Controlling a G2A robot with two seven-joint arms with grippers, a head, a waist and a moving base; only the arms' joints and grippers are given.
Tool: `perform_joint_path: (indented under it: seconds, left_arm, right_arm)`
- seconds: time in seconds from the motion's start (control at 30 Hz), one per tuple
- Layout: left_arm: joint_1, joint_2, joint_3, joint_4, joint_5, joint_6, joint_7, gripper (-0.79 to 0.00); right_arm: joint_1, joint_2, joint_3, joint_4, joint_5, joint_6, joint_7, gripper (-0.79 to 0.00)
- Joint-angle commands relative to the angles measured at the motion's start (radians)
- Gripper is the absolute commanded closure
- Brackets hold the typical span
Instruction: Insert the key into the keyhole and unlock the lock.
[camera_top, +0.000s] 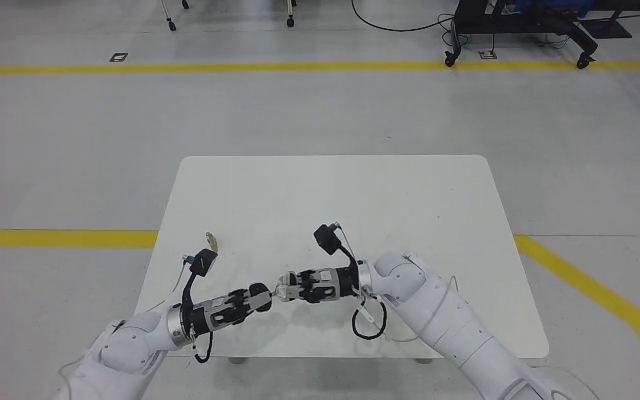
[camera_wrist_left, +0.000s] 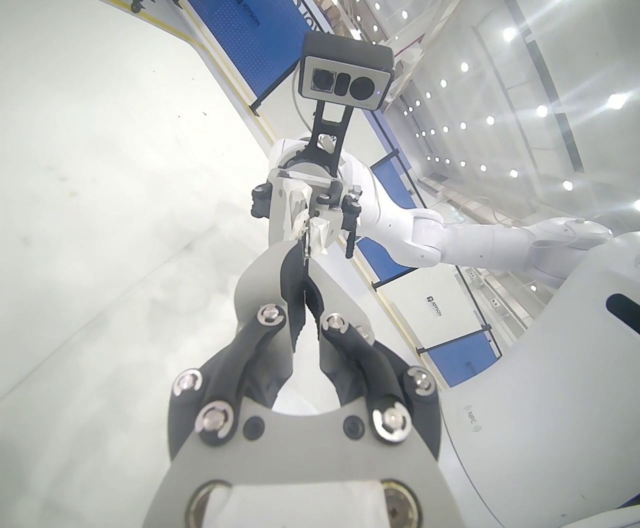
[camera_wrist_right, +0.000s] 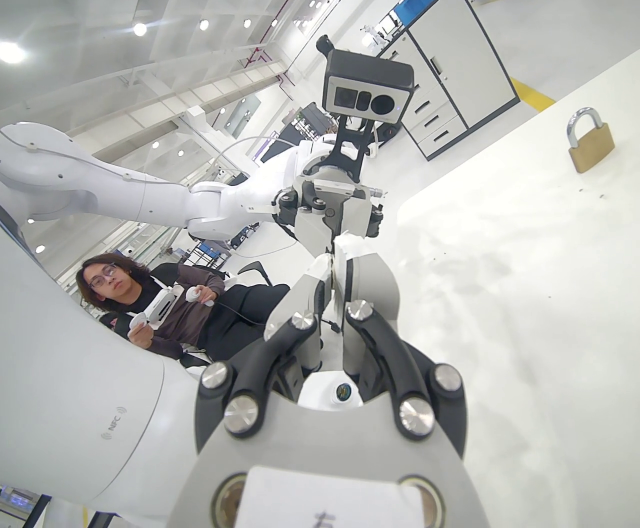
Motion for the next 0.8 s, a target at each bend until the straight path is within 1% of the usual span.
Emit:
perform_joint_path:
  seconds: [0.0,0.03,0.07,0.17,0.23,0.3,0.37,0.47,0.53,0.63,0.77]
  left_arm:
    - [-0.001,0.002,-0.004,0.004,0.009,0.003,0.003,0.0]
    - [0.0,0.002,-0.005,0.005,0.013,0.003,0.004,0.0]
    - [0.0,0.003,-0.006,0.006,0.016,0.003,0.005,0.0]
    - [0.001,0.005,-0.008,0.005,0.038,0.006,0.005,0.0]
    - [0.001,0.006,-0.005,0.0,0.068,0.012,0.008,0.0]
    - [0.001,0.006,-0.001,-0.011,0.119,0.026,0.014,0.0]
    - [0.001,0.006,0.003,-0.019,0.151,0.036,0.024,0.0]
    - [0.004,0.005,0.012,-0.029,0.184,0.045,0.043,0.0]
    - [0.004,0.005,0.015,-0.031,0.193,0.048,0.05,0.0]
    - [0.004,0.006,0.019,-0.032,0.196,0.051,0.053,0.0]
    - [0.003,0.008,0.022,-0.032,0.198,0.051,0.055,0.0]
  right_arm:
    - [0.001,0.002,0.001,0.001,-0.005,0.002,0.004,-0.449]
    - [0.001,0.003,0.003,0.001,-0.01,0.002,0.004,-0.403]
    - [0.002,0.005,0.004,0.001,-0.018,0.001,0.003,-0.382]
    - [0.0,0.01,0.01,0.002,-0.03,-0.002,-0.001,-0.369]
    - [-0.001,0.014,0.014,0.002,-0.034,-0.004,-0.002,-0.32]
    - [-0.003,0.02,0.017,0.0,-0.039,-0.004,-0.003,-0.289]
    - [-0.005,0.025,0.018,-0.003,-0.042,-0.005,-0.003,-0.277]
    - [-0.006,0.031,0.014,-0.009,-0.047,0.006,0.007,-0.228]
    - [-0.004,0.034,0.005,-0.016,-0.054,0.019,0.021,-0.222]
    - [-0.001,0.037,-0.008,-0.024,-0.055,0.025,0.027,-0.256]
    - [0.006,0.037,-0.022,-0.026,-0.058,0.032,0.034,-0.237]
